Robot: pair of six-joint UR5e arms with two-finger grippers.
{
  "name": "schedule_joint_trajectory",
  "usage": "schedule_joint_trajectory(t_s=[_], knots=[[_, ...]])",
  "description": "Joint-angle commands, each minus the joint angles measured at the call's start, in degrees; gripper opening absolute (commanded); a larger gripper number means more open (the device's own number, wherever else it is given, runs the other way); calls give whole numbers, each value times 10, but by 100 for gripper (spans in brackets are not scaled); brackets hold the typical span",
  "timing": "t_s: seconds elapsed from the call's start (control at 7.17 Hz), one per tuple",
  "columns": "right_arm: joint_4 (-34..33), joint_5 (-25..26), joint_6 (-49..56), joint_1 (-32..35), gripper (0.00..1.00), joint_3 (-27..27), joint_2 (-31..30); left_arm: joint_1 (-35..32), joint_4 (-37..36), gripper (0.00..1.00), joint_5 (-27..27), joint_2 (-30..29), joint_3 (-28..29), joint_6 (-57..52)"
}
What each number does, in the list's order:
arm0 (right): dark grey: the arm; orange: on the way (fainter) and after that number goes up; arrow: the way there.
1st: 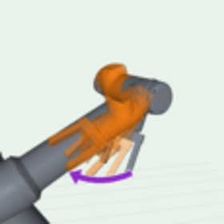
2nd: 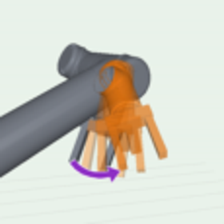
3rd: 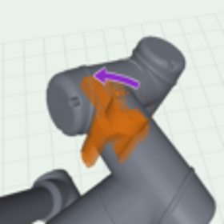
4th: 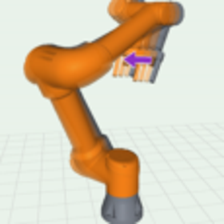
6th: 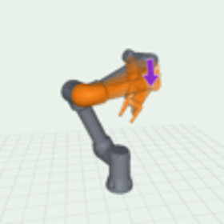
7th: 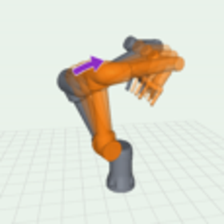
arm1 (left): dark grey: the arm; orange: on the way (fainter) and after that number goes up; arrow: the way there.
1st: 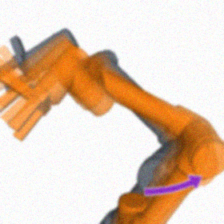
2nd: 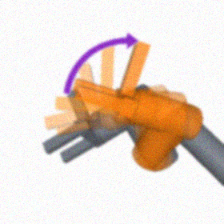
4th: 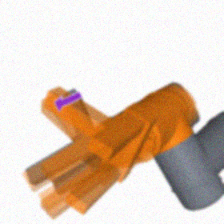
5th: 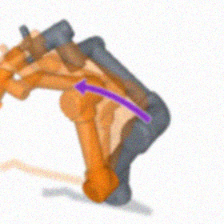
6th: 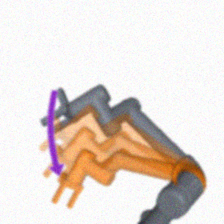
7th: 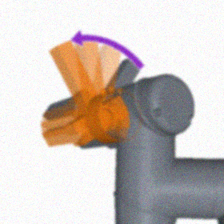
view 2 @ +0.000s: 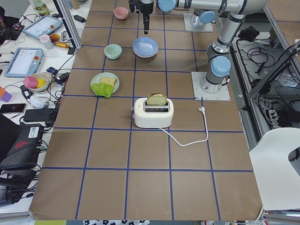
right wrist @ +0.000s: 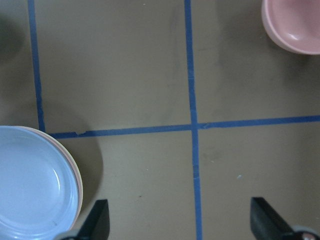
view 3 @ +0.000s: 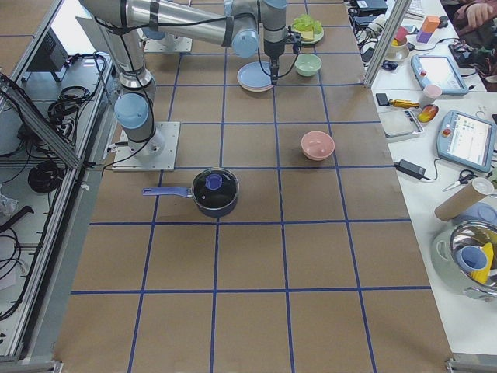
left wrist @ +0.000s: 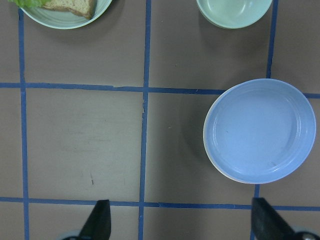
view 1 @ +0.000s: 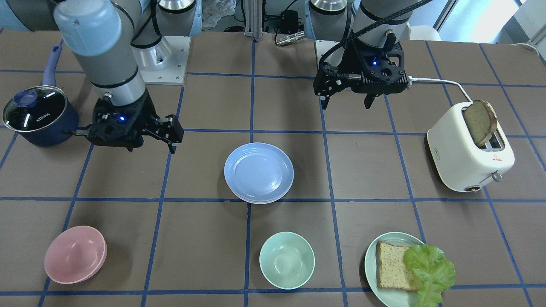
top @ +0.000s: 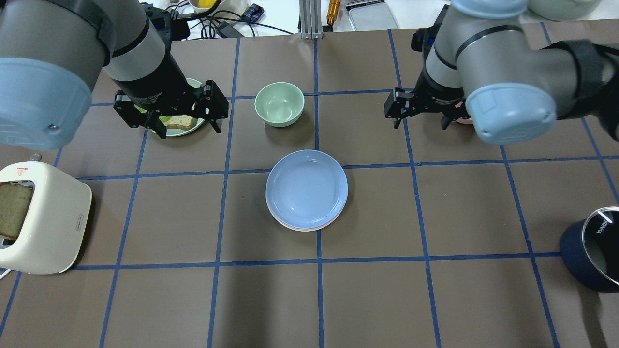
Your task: Stack three plates with pink and blue
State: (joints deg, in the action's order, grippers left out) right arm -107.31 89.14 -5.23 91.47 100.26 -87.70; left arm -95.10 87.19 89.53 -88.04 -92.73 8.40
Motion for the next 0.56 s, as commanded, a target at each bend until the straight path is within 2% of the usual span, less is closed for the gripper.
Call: schedule_joint_trajectory(t_s=[0.0,0.14,0.42], knots=[[106,5,20,-25,100,-58,-59,0,0,100,-1,-1,7,0],[164,6,14,-22,100,-116,-44,-1,0,100,-1,-2,10,0],[170,0,13,-18,100,-159,-16,2,0,100,-1,-3,11,1]])
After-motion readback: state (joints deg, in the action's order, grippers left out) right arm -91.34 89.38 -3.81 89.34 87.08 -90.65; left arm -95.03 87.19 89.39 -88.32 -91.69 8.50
